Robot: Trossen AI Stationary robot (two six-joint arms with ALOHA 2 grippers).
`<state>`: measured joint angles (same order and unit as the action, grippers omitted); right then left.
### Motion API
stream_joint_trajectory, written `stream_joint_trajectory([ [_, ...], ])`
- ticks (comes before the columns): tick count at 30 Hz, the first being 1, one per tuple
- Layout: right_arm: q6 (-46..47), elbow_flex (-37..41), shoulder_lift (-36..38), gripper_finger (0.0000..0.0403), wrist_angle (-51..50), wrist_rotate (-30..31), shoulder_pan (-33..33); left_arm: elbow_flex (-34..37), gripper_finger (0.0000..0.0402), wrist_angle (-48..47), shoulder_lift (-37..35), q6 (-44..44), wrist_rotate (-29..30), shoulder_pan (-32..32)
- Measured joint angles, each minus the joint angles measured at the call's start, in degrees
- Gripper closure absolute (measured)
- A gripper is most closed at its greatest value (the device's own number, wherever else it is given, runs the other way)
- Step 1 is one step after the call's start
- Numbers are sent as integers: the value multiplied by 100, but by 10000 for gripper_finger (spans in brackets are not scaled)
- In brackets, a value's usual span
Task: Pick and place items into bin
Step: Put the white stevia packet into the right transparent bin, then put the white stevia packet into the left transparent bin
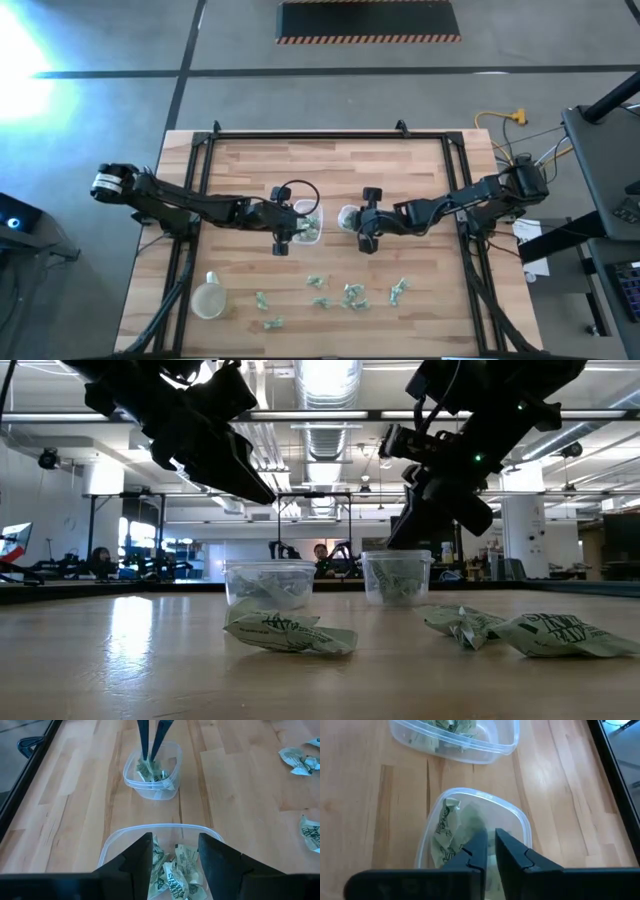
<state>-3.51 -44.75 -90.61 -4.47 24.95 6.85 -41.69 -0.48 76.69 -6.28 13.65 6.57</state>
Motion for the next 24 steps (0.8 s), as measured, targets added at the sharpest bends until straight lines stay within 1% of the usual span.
stream_joint_trajectory([
  [9, -36, -2, 60, 295, -105, 61, 0, 0, 259, 0, 0, 0, 1, 0],
  [13, -125, -58, 275, 271, -120, 68, 70, 0, 259, -1, 0, 0, 2, 22],
  [16, -144, -79, 502, 264, -118, 64, 199, 0, 259, -2, 0, 0, -1, 69],
  [20, -166, -76, 808, 268, -212, 63, 446, -53, 259, -2, 0, 0, -20, 177],
  [24, -60, -74, 1054, 275, -654, 51, 749, -85, 259, -13, 0, 4, -298, 363],
])
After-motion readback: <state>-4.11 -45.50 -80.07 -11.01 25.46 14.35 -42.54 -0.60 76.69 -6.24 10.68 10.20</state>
